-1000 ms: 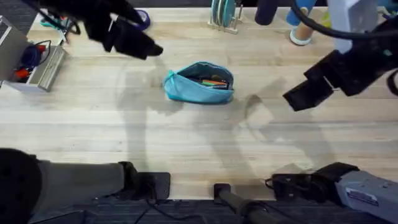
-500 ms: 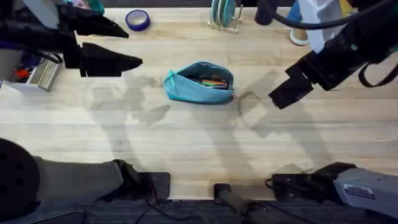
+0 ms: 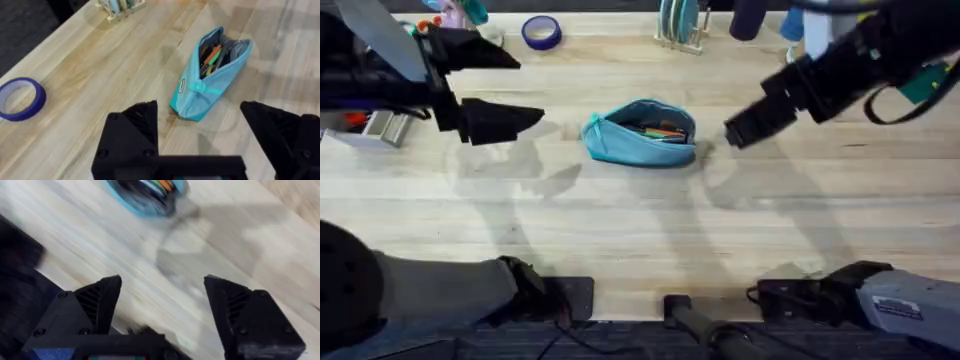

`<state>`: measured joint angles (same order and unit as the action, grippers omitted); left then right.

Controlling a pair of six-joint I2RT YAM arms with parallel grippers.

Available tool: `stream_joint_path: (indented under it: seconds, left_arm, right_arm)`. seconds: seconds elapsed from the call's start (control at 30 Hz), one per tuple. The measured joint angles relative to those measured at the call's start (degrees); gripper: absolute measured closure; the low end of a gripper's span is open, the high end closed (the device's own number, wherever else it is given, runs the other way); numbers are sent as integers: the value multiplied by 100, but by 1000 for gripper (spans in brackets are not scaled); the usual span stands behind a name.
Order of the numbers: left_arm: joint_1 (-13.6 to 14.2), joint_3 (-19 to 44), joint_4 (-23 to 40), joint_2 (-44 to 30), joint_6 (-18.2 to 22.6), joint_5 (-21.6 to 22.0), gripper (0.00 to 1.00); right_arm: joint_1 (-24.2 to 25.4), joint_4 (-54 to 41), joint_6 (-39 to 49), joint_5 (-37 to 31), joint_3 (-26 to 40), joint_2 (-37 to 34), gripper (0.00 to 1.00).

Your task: Unzip the bag, pick up the pens from the table one at a time and place them inside, then zip the bag closed.

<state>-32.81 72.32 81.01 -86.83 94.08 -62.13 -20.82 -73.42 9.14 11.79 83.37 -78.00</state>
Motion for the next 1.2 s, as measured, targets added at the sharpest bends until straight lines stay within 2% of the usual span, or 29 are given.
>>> stream_joint_path:
  seconds: [0.2, 0.4, 0.57, 0.8, 1.03, 1.2]
  left_arm:
    - [-136, -105, -278, 0, -12, 42, 7]
    - [-217, -105, -472, 0, -16, 312, 7]
    - [-217, -105, -474, 0, -18, 512, 7]
    - [-217, -105, -472, 0, -18, 1208, 7]
    - [-217, -105, -470, 0, -16, 1474, 7]
    - [-217, -105, -451, 0, -16, 1537, 7]
  right_arm:
    - [-84, 843, -536, 971, 0, 0, 4]
    - [-700, 1708, -1111, 1193, 0, 0, 4]
    - [-1390, 2163, -1507, 795, 0, 0, 4]
    - [-2148, 2232, -2131, -360, 0, 0, 4]
    - [-2521, 2403, -2506, -839, 2, -49, 4]
    - [-2630, 2362, -2588, -941, 50, -528, 5]
